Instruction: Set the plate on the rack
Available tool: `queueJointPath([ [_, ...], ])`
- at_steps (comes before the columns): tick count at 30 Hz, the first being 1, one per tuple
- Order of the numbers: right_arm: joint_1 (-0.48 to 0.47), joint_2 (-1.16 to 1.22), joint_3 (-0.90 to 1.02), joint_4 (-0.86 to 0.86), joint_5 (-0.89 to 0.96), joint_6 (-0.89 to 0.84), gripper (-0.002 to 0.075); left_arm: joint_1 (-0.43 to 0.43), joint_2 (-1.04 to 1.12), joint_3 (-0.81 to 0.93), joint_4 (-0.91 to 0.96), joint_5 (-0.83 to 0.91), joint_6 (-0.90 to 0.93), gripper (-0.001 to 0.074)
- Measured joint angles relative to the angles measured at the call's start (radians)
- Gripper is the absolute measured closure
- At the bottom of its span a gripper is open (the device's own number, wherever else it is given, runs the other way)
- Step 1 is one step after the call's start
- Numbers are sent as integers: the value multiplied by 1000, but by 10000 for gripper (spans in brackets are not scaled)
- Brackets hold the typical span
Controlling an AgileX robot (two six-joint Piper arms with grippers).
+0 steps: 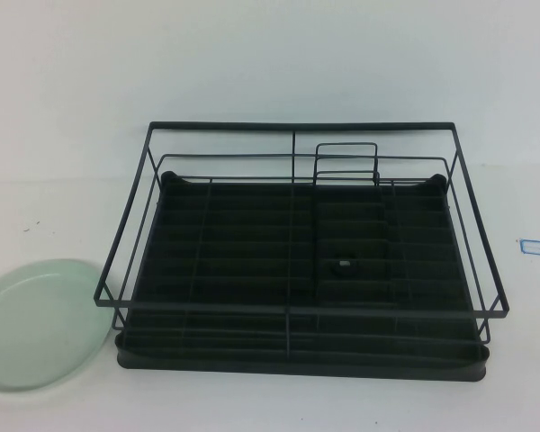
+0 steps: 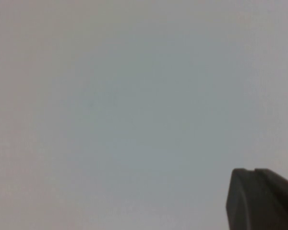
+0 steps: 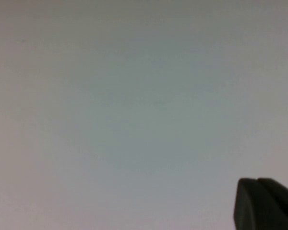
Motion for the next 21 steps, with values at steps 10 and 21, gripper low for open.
queueJointPath([
  [10, 0, -2, 0, 6, -98, 41, 708, 2, 18, -316, -18, 331, 269, 734],
  [21, 0, -2, -198, -333, 385, 39, 708, 2, 498, -587, 17, 756, 82, 734],
])
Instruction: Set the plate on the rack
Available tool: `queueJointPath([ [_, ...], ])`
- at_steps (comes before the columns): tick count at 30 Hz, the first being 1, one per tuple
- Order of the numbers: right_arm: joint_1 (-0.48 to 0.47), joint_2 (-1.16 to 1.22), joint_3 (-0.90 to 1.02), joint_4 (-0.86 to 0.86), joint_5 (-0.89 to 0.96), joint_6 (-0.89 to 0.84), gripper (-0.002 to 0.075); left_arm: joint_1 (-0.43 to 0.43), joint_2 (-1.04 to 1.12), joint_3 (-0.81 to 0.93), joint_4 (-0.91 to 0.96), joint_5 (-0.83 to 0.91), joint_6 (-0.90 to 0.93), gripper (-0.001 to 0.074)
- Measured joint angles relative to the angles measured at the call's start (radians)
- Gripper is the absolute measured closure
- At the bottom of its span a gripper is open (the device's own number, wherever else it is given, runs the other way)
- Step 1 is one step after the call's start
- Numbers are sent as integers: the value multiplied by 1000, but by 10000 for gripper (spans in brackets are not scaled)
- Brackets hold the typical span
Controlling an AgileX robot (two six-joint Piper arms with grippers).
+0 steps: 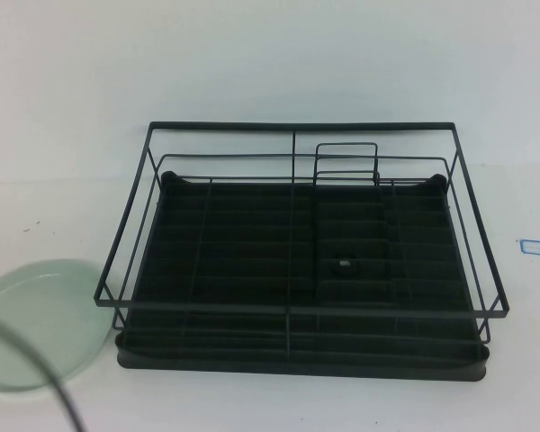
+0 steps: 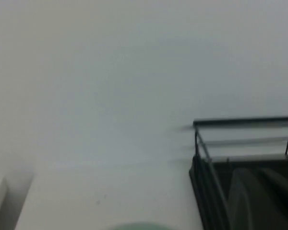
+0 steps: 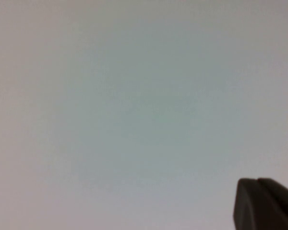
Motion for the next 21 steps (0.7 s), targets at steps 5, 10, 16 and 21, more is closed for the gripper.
queueJointPath([
  [5, 0, 4, -101, -47, 202, 8, 708, 14, 279, -81, 155, 44, -228, 731],
  [10, 0, 19, -111, 38, 408, 114, 708, 112, 509, -234, 161, 182, -218, 617],
  [16, 0, 20, -111, 139, 700, 174, 708, 288, 736, -409, 40, 384, -64, 322],
  [21, 0, 22, -109, 179, 879, 175, 708, 354, 900, -469, -91, 442, 51, 306],
])
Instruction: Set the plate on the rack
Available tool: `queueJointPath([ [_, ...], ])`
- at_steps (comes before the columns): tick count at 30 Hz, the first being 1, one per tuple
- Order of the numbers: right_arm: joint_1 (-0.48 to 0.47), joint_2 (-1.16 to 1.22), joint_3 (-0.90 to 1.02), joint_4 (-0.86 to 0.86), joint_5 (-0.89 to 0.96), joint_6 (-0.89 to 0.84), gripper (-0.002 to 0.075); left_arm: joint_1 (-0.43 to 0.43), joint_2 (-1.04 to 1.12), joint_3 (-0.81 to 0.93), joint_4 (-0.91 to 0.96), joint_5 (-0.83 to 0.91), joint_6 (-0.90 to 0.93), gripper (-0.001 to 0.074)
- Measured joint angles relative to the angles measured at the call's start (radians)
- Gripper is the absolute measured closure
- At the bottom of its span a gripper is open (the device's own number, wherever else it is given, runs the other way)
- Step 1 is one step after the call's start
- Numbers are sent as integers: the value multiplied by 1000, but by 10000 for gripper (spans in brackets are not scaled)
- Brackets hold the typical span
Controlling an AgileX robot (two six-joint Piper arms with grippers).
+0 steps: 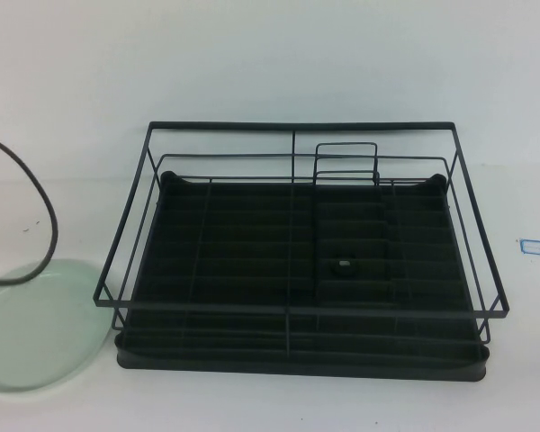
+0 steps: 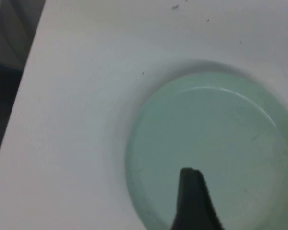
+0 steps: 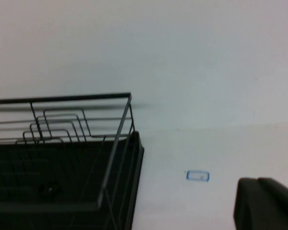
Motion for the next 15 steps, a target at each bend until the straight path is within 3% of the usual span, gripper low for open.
queueJointPath([
  [15, 0, 0, 0, 60, 89, -17, 708, 13, 442, -107, -5, -86, 79, 318],
])
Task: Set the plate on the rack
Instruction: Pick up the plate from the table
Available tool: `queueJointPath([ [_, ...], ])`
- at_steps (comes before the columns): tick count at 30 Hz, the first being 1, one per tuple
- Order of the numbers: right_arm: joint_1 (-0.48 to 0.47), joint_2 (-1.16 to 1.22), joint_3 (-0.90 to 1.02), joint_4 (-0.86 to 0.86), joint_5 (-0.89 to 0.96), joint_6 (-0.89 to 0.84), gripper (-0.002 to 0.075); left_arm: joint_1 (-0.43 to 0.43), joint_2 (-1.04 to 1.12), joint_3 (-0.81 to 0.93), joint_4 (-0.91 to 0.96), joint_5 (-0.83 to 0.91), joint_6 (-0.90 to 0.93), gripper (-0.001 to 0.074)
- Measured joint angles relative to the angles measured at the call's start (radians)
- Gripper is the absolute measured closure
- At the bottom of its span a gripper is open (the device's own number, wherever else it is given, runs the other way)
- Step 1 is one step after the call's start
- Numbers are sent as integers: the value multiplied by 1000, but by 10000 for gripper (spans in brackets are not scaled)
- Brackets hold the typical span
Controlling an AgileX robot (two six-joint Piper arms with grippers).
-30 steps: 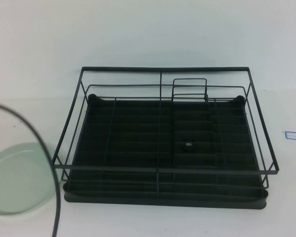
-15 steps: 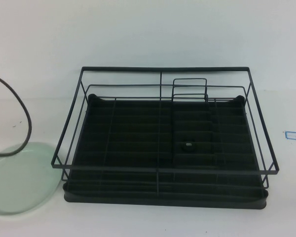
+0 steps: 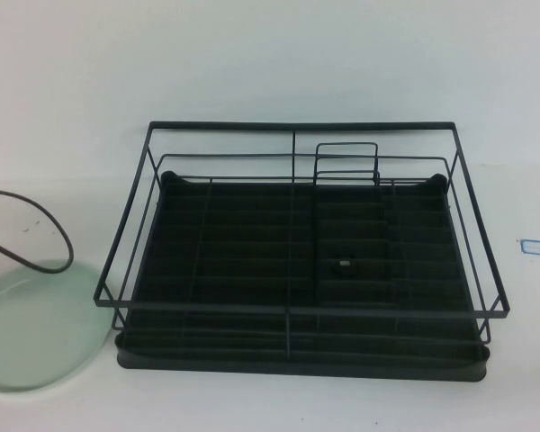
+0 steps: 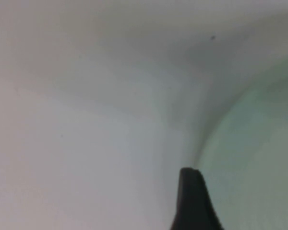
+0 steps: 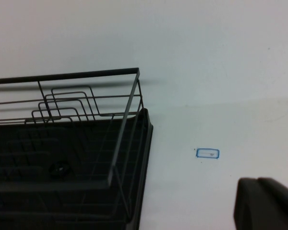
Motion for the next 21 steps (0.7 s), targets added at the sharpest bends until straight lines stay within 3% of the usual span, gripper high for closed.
queueJointPath([
  [5, 0, 0, 0, 0, 4, 0, 708, 0, 112, -21, -22, 0, -4, 324],
  [7, 0, 0, 0, 0, 4, -2, 708, 0, 144, -27, -35, 0, -4, 372],
  [9, 0, 0, 0, 0, 4, -2, 708, 0, 166, -27, -32, 0, -2, 506],
  [10, 0, 0, 0, 0, 4, -2, 708, 0, 174, -27, -20, 4, 0, 647],
  [11, 0, 0, 0, 0, 6, -2, 708, 0, 176, -27, -4, 4, 4, 727],
  [16, 0, 0, 0, 0, 6, -2, 708, 12, 171, -27, 35, -7, 41, 734],
  [21, 0, 0, 0, 0, 8, -2, 708, 86, 85, -50, -121, 9, 118, 734],
])
